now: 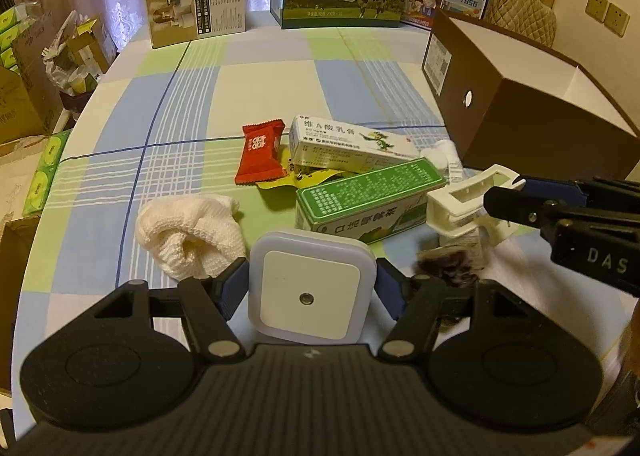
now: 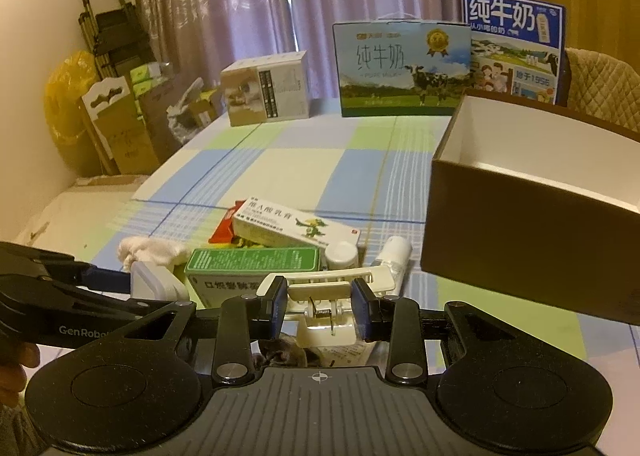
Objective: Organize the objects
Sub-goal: 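Lift and carry the night light and clip in both grippers toward the brown box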
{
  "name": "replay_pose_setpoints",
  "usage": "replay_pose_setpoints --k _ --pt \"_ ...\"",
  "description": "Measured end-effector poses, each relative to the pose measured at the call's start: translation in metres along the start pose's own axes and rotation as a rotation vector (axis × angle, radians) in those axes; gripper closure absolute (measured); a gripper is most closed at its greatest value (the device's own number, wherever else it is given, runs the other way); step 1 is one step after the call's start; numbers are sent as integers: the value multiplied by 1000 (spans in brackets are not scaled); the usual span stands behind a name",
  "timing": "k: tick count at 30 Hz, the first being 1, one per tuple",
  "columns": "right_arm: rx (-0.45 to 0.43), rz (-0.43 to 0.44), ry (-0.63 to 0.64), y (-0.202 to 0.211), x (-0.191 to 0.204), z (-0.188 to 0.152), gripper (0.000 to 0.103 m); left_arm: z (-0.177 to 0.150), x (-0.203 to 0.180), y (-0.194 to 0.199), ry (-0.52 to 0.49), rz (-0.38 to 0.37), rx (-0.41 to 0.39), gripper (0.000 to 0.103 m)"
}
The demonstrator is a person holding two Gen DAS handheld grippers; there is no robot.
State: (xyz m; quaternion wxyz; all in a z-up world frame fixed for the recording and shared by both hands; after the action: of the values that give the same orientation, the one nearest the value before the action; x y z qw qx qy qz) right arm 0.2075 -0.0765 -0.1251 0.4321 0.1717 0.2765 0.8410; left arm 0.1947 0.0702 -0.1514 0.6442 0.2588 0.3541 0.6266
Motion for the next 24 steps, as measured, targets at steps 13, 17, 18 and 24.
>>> replay_pose_setpoints --k 13,17,18,24 --pt "-49 -38 -56 52 -34 31 72 42 -28 34 -29 -9 -80 39" --pt "-77 -59 -79 69 -54 45 72 65 -48 43 -59 -24 -115 39" --pt "-84 -65 -80 74 -60 49 72 71 -54 45 -67 -31 -122 39" --pt "-124 -112 -120 99 -107 72 72 105 -98 47 -98 -90 -146 39"
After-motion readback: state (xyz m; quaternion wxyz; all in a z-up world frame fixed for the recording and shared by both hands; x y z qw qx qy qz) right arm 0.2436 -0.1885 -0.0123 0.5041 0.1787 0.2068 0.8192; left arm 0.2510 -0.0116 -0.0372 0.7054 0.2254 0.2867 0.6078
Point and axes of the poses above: each gripper's, at about its wrist camera, not at the fingertips, and y roughly against the way its jaws point, x to its left, z to its top, the point moved 9 cm from there along -y, roughly the way its jaws point, and after that the axes turned 6 degrees about y, right-handed, at the moved point
